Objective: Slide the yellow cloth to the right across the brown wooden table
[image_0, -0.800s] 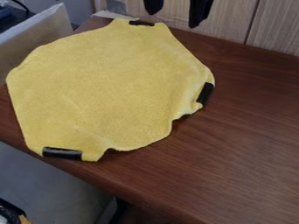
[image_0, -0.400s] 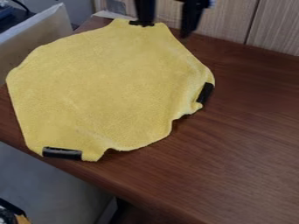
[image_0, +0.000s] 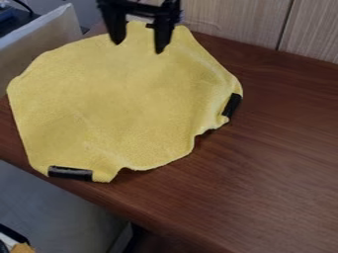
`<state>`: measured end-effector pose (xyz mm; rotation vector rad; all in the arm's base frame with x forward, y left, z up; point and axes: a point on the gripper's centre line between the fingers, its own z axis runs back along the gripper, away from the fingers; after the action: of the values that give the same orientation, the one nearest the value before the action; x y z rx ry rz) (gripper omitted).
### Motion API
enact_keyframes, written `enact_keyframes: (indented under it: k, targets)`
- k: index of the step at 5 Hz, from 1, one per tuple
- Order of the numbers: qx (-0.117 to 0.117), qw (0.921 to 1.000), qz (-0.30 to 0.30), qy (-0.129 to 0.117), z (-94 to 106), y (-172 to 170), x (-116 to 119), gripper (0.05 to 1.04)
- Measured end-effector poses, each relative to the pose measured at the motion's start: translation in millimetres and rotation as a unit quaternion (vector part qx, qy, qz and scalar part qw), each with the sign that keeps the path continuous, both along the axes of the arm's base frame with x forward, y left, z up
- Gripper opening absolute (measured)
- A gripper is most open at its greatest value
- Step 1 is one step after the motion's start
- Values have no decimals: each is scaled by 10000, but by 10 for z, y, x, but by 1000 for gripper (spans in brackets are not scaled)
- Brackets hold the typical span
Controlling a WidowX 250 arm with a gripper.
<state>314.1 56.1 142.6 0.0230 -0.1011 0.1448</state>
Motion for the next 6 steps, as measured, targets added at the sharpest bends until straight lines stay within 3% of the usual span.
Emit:
enact_keyframes:
  k: [1,3,4,6]
  targets:
    - [-61,9999,-25,146,-308,103,-4,1000]
    - [-158,9995,256,121,-676,267,-84,1000]
    - [-250,9994,250,55,-701,248,-81,1000]
    - [-191,9997,102,77,-700,103,-51,999]
